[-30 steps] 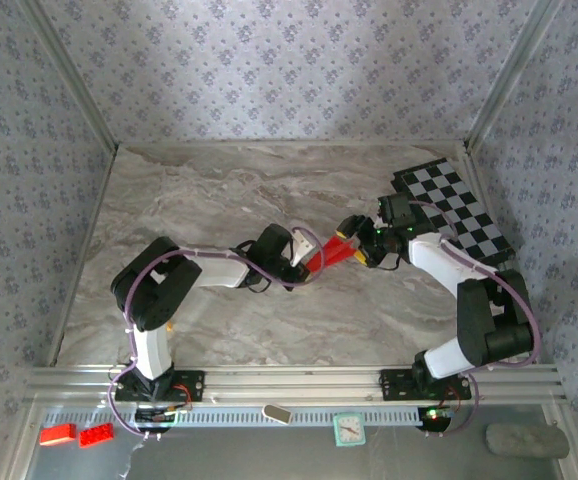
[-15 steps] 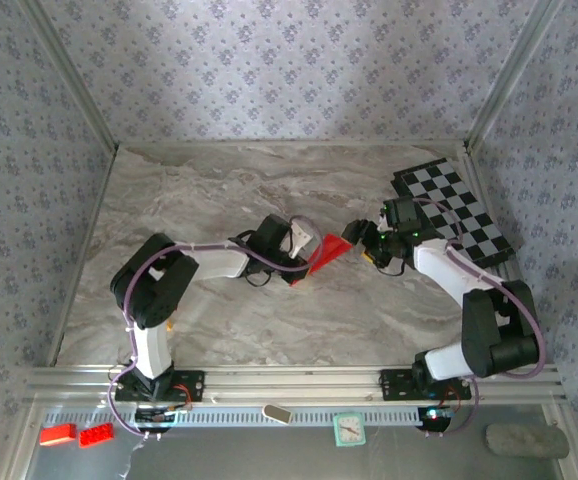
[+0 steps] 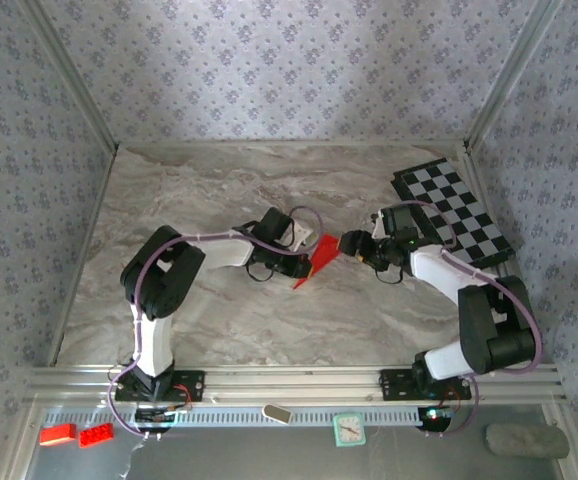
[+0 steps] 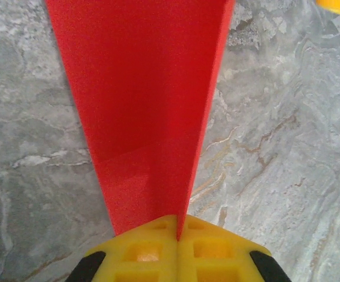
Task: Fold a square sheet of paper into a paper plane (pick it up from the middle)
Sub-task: Fold the wing for the fifth time at the center of the table.
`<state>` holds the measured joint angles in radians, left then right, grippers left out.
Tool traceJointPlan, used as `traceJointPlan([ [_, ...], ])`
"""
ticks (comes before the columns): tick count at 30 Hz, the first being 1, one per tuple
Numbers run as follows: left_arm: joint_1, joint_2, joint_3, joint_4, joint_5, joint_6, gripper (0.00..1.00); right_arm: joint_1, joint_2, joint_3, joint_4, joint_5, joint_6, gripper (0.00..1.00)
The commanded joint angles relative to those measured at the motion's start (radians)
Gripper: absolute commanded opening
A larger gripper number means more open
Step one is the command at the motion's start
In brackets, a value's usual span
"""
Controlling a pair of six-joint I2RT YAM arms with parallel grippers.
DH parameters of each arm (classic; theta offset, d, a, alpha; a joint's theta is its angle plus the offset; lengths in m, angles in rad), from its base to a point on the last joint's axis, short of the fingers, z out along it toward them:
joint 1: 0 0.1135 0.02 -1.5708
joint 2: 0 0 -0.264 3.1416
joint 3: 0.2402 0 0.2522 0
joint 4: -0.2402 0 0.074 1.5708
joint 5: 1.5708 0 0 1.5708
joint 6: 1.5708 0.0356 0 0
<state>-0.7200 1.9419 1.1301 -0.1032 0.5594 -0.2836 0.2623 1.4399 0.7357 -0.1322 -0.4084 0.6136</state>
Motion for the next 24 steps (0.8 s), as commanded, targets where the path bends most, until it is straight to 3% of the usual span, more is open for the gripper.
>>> traceJointPlan([
  [1,0.009,0.022,0.039,-0.048,0.055,-0.038,0.00,0.018,0.037,0.000,0.017,-0.025,-0.053,0.71],
  [14,0.029,0.056,0.024,0.017,0.119,-0.152,0.00,0.073,0.154,0.063,0.008,-0.064,-0.097,0.64],
  [24,0.039,0.083,0.024,0.051,0.164,-0.234,0.00,0.099,0.198,0.108,-0.008,-0.062,-0.107,0.64],
])
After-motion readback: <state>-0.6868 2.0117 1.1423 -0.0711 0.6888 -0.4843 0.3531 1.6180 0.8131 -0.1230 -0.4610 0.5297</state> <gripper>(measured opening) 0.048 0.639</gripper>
